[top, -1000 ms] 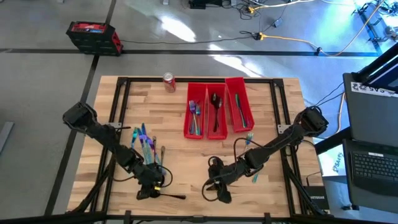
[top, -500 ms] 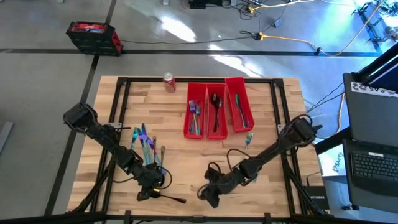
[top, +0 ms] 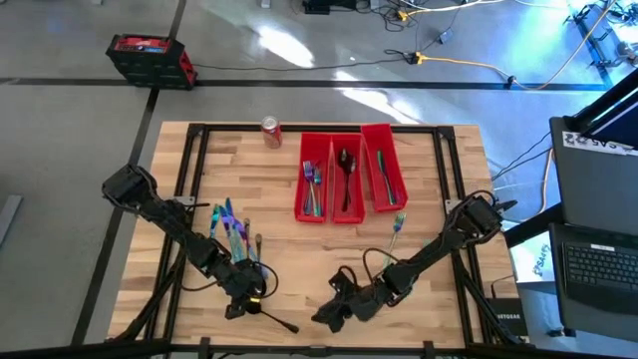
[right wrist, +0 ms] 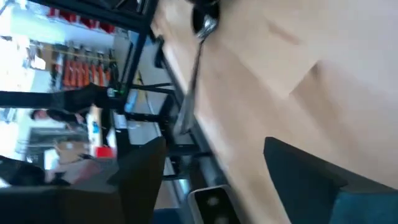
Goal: Sort silverware
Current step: Put the black spoon into the center red bin
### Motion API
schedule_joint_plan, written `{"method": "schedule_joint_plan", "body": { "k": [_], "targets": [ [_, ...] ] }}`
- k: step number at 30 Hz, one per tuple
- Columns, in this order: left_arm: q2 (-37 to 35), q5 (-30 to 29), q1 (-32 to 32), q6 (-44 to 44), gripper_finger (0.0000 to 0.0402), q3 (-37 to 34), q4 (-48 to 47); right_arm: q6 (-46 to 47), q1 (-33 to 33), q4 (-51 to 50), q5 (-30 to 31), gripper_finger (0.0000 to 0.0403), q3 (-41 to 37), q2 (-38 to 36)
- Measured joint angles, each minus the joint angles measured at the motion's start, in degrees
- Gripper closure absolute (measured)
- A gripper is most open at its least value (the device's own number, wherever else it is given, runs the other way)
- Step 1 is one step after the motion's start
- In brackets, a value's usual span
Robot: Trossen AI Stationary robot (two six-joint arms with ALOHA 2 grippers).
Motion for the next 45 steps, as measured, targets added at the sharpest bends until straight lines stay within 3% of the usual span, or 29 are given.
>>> {"method": "schedule_joint_plan", "body": {
  "k": [4, 11, 26, 33, 45],
  "targets": [
    [0.0, -0.04, 0.01, -0.93, 0.0401, 0.0, 0.01, 1.48, 0.16, -1.87, 0.89, 0.0132, 5.12, 0.88],
    [0.0, -1.35, -0.02, -3.64, 0.0402, 0.0, 0.0, 6.85, -0.5, -17.34, 2.1, 0.0132, 12.97, 3.46],
    [0.0, -2.7, 0.02, -1.74, 0.0402, 0.0, 0.12, 21.63, 1.98, -17.31, 8.22, 0.0132, 15.99, 8.36],
    [0.0, -3.11, 0.0, -1.97, 0.0402, 0.0, 0.19, 29.72, 2.75, -13.96, 7.19, 0.0132, 15.96, 10.99],
    [0.0, -6.81, 1.32, -3.45, 0.0402, 0.0, 0.27, 31.47, 2.67, -14.42, 11.83, 0.0132, 17.87, 11.04]
  ]
}}
